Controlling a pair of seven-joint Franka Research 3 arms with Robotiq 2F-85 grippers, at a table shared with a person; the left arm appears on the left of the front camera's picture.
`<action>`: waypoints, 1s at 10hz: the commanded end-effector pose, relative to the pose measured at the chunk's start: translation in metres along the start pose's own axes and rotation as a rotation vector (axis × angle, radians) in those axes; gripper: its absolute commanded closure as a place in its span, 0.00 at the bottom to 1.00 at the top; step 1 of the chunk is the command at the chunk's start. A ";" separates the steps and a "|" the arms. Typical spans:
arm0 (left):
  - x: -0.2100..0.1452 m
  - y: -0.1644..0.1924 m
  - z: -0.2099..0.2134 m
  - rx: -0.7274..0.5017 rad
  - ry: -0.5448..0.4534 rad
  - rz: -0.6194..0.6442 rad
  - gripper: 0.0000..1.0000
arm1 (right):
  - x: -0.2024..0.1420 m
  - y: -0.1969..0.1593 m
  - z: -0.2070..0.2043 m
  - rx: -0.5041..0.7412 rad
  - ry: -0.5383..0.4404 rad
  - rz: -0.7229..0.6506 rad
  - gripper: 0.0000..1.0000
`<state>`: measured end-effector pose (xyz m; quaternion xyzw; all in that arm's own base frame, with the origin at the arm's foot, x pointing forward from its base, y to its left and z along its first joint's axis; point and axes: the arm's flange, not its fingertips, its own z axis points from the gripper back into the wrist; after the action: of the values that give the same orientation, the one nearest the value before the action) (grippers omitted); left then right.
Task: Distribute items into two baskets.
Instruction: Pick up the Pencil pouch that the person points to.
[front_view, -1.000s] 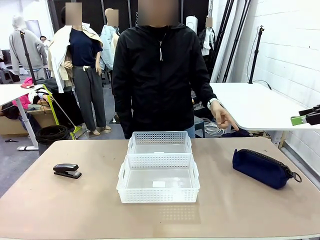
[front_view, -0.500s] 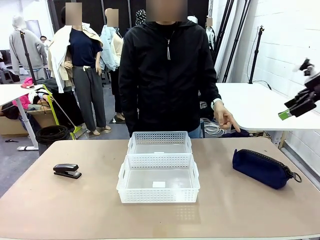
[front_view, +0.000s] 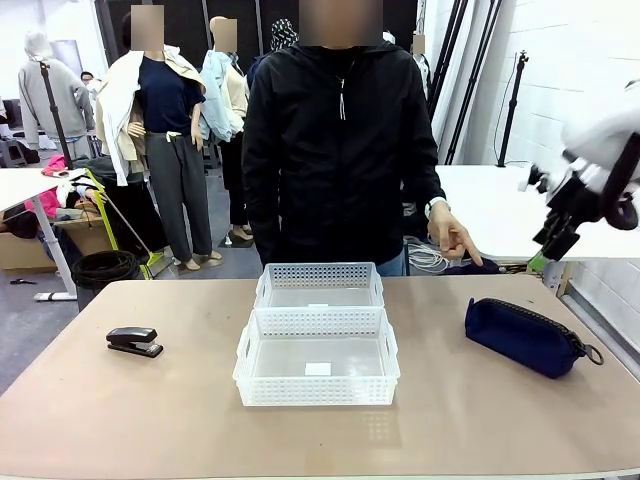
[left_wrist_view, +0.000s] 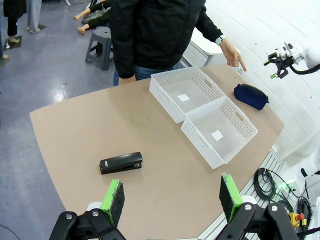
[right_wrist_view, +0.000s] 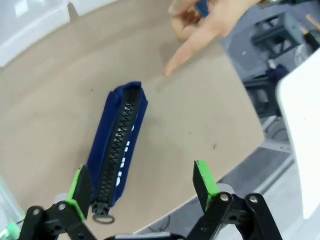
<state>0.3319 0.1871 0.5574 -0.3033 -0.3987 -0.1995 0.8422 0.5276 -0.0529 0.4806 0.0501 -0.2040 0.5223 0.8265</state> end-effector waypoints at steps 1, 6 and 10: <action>0.001 0.001 0.001 -0.009 -0.023 -0.008 0.00 | 0.010 -0.012 -0.019 0.040 0.073 0.009 0.00; 0.001 0.001 0.001 -0.009 -0.023 -0.008 0.00 | 0.010 0.006 -0.070 0.128 0.240 -0.013 0.00; 0.001 0.001 0.001 -0.009 -0.023 -0.008 0.00 | 0.007 0.020 -0.096 0.122 0.285 -0.065 0.00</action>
<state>0.3319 0.1871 0.5576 -0.3030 -0.3988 -0.1993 0.8423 0.5411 -0.0136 0.4001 0.0444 -0.0582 0.5156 0.8537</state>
